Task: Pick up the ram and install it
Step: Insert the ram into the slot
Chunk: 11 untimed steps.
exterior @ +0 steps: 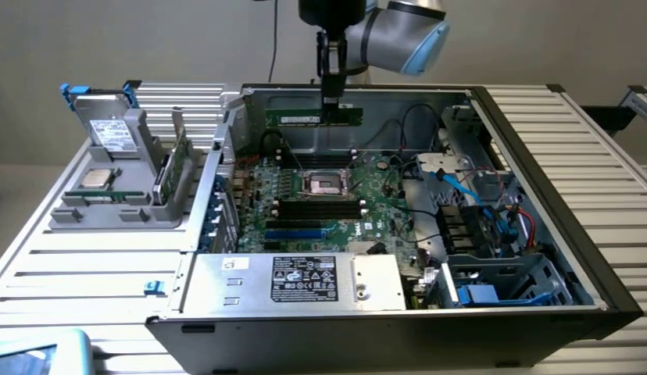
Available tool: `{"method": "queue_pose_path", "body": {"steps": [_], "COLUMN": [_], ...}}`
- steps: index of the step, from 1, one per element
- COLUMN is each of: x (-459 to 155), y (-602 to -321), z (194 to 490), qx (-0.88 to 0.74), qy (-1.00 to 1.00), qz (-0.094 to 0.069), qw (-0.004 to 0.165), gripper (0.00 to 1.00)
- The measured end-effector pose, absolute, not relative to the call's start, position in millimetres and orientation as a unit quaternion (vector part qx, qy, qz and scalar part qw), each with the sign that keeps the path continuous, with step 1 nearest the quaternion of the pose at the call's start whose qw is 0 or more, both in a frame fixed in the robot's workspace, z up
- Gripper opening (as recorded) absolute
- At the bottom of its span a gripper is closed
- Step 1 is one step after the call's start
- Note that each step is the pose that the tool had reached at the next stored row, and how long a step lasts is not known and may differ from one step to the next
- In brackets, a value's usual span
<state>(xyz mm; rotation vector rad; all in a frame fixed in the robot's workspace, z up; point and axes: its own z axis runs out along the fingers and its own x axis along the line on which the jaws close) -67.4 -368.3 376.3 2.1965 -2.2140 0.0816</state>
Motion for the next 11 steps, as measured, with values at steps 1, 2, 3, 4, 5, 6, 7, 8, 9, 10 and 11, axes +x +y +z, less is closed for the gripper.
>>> {"method": "queue_pose_path", "body": {"steps": [1,2,3,4,5,6,7,8,9,10,11], "x": [-67,-67,-67,-67,-67,-67,-66,-66,-66,-65,-64], "y": [-368,-368,-368,-369,-369,-369,-369,-370,-370,-371,-372], "z": [374,373,371,369,367,365,364,362,360,359,358], "qx": [0.704,0.704,0.704,0.704,0.704,0.704,0.704,0.704,0.704,0.704,0.704], "qy": [-0.710,-0.710,-0.710,-0.710,-0.710,-0.710,-0.710,-0.710,-0.710,-0.710,-0.710], "qz": [0.026,0.026,0.026,0.026,0.026,0.026,0.026,0.026,0.026,0.026,0.026], "qw": [0.011,0.011,0.011,0.011,0.011,0.011,0.011,0.011,0.011,0.011,0.011], "gripper": [0.13,0.13,0.13,0.13,0.13,0.13,0.13,0.13,0.13,0.13,0.13]}}
